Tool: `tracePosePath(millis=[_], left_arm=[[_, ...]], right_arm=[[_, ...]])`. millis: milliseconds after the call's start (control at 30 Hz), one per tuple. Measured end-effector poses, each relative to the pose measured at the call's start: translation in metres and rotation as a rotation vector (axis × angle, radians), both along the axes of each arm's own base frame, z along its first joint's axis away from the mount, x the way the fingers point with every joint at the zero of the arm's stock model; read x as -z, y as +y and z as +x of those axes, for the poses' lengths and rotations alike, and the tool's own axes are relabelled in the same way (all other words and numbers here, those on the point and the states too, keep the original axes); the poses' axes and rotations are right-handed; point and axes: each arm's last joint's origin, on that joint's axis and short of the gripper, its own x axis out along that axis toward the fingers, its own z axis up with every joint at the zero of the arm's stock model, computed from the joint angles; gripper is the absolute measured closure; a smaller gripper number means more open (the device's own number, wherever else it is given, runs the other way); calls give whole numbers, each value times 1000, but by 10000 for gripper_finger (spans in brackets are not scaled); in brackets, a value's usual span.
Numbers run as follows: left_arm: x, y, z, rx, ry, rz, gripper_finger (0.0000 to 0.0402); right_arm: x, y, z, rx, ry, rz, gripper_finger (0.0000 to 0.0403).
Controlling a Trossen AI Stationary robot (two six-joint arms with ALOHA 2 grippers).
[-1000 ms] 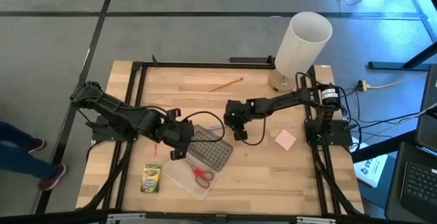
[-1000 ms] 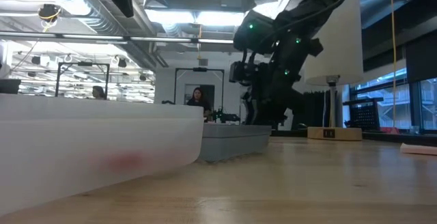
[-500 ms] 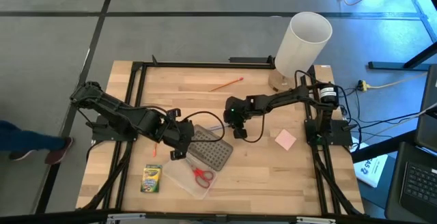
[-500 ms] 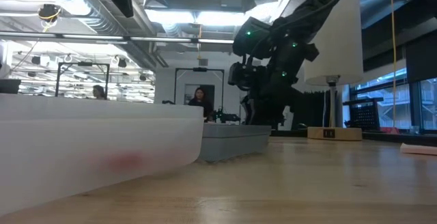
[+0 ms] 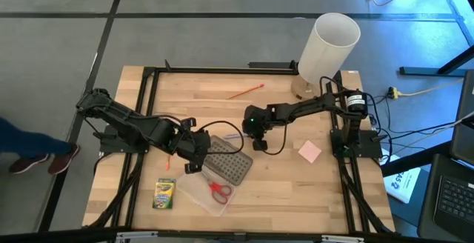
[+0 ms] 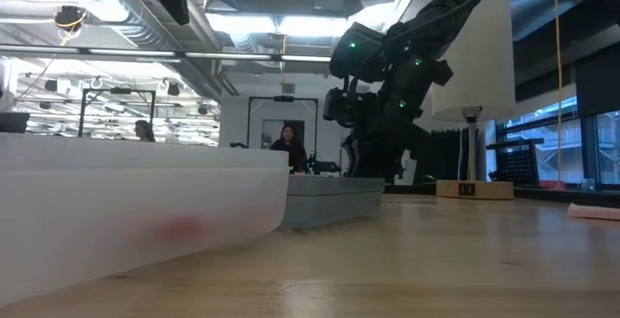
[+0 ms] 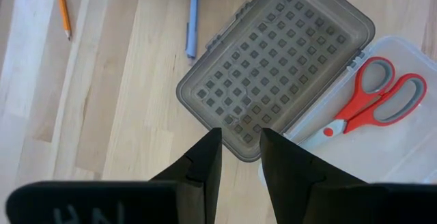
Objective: Pack school essentials
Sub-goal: Put the light blue pen into the black supply box
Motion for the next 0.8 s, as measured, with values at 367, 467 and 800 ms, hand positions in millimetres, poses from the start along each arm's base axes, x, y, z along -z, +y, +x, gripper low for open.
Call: tracePosePath(millis=[367,467,800], left_arm=[[0,0,0,0,0,0,308],[0,0,0,0,0,0,308],[0,0,-1,1,11,5,308]], right_arm=[[-9,0,-1,106,-29,10,356],[-12,-2,-2,123,-30,-1,356],[-31,-3,-3,200,-88,-19,357]])
